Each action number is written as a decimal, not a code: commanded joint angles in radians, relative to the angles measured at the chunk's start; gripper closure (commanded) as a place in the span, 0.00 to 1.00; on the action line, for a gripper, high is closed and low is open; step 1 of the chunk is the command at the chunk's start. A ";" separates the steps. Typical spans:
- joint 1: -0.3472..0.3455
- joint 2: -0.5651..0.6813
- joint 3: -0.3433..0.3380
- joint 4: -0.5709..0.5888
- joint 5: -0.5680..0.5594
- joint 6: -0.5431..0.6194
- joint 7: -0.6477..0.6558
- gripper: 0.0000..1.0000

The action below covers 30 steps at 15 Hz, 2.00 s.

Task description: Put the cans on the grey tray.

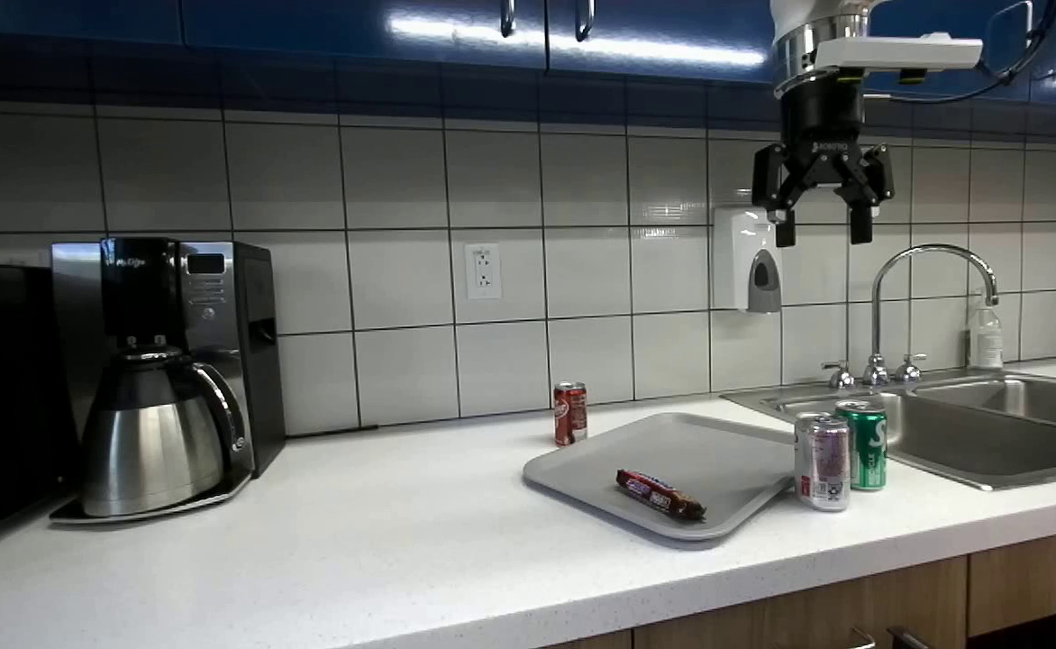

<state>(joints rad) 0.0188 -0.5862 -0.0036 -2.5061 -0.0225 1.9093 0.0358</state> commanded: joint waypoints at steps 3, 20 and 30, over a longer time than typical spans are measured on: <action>-0.008 0.003 0.007 -0.018 -0.002 0.003 -0.007 0.00; -0.019 0.148 -0.017 -0.171 -0.070 0.269 -0.048 0.00; -0.048 0.327 -0.055 -0.159 -0.071 0.481 -0.081 0.00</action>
<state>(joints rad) -0.0054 -0.3111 -0.0552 -2.6800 -0.0801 2.3487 -0.0138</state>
